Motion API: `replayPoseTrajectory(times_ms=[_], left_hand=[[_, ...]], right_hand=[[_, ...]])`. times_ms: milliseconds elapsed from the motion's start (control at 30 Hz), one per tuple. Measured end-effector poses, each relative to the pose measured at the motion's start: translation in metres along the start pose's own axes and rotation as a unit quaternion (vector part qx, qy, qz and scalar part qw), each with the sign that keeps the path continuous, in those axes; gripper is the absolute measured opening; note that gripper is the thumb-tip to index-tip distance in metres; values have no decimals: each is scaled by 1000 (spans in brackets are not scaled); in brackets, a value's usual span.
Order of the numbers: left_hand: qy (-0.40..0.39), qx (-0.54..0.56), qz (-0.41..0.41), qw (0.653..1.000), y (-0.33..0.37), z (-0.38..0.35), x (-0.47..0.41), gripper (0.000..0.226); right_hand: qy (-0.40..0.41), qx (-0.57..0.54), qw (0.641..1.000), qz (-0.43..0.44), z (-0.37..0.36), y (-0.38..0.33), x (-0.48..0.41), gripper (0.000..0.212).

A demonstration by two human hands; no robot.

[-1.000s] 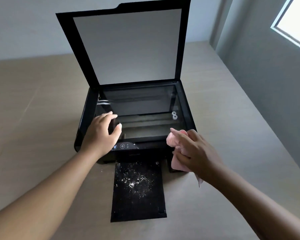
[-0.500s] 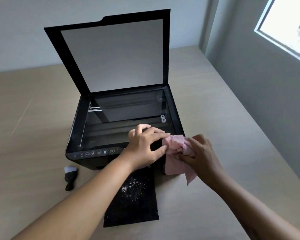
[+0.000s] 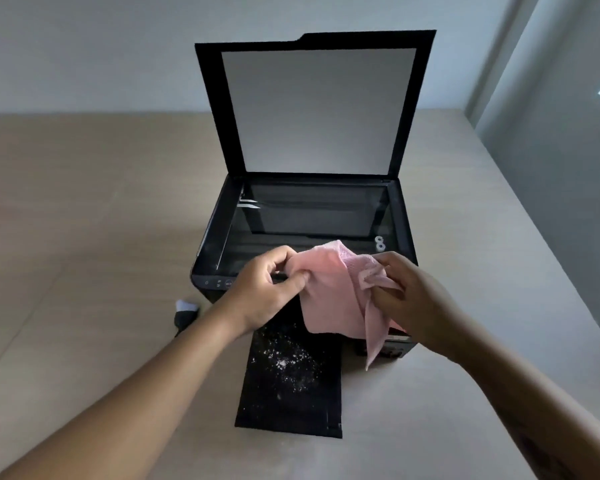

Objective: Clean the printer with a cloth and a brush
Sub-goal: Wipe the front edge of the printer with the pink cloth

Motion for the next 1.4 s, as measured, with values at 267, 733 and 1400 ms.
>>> replayPoseTrajectory(times_ms=[267, 733, 1400], left_hand=[[225, 72, 112, 965, -57, 96, 111, 25], [168, -311, 308, 884, -257, 176, 274, 63], [2, -371, 253, 893, -333, 182, 286, 90]], right_hand=[[-128, -30, 991, 8, -125, -63, -67, 22], [-355, 221, 907, -49, -417, -30, -102, 52], [-193, 355, 915, -7, -449, -37, -127, 30]])
Point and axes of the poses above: each hand's wrist, its own x-axis away from the middle knuckle, its own z-axis out of the back of the hand, y = z × x, the point moved 3 cm from there along -x, towards the middle knuckle, and after that the axes turned 10 degrees about -y, right-handed, at the moved point
